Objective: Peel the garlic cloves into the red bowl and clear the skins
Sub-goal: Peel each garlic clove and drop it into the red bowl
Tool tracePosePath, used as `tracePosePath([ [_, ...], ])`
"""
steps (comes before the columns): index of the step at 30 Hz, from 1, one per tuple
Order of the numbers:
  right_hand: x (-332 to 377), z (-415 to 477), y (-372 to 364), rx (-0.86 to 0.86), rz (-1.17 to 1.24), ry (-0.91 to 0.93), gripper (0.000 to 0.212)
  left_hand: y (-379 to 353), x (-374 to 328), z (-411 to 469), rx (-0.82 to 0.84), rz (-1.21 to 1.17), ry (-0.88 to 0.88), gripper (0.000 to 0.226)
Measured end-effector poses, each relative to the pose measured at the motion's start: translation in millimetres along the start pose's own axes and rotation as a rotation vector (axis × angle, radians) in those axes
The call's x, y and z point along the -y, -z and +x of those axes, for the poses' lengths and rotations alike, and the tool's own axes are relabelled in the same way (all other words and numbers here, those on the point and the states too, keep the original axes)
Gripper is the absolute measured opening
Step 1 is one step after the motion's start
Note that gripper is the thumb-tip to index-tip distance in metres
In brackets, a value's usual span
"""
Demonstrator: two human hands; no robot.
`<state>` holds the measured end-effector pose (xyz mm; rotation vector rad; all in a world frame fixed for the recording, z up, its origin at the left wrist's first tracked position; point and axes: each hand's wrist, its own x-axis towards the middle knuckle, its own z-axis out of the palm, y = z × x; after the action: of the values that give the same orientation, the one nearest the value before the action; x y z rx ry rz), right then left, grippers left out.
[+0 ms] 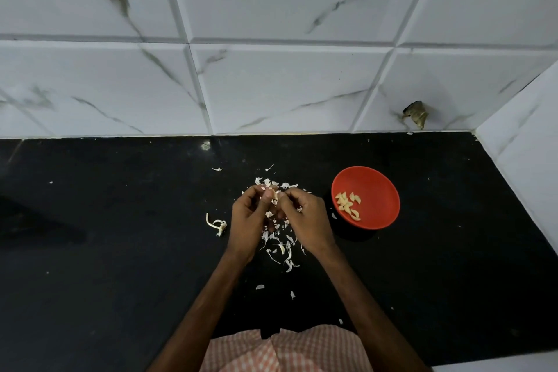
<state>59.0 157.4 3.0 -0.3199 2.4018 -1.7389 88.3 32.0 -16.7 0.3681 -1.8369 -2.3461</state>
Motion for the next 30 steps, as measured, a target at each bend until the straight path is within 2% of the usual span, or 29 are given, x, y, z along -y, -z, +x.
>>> tracePosePath([
  [4, 3.1, 1.7, 3.8, 0.027, 0.025, -0.024, 0.026, 2.4, 3.1, -0.7, -0.029, -0.032, -0.002, 0.023],
  [7, 6.9, 2.1, 3.2, 0.060, 0.243, -0.178, 0.032, 4.0, 5.3, 0.2, -0.026, -0.074, -0.008, 0.015],
  [10, 10.6, 1.3, 2.7, 0.112, 0.396, -0.333, 0.033, 5.4, 6.4, 0.9, -0.005, -0.100, -0.023, 0.019],
  [12, 11.2, 1.0, 0.2, 0.121, 0.483, -0.374, 0.031, 5.5, 5.2, 0.5, 0.021, -0.111, -0.035, 0.021],
  [17, 9.8, -2.4, -8.3, 0.084, 0.470, -0.226, 0.034, 9.4, 1.9, 1.4, 0.045, -0.111, -0.043, 0.019],
  [21, 2.5, 0.9, -9.1, -0.071, -0.011, 0.128, 0.023, 11.1, 0.8, -1.0, 0.070, -0.171, 0.051, 0.025],
  [23, -0.9, 2.8, -10.5, -0.138, -0.107, 0.248, 0.022, 9.0, 0.9, -1.0, 0.059, -0.249, 0.139, 0.027],
  [26, -1.8, 1.2, -15.0, -0.155, 0.059, 0.152, 0.027, 6.1, 1.1, -1.8, 0.038, -0.304, 0.170, 0.029],
  [30, -1.5, -3.1, -27.0, -0.136, 0.244, 0.003, 0.033, 8.9, -1.7, -3.4, -0.012, -0.251, 0.073, 0.022],
])
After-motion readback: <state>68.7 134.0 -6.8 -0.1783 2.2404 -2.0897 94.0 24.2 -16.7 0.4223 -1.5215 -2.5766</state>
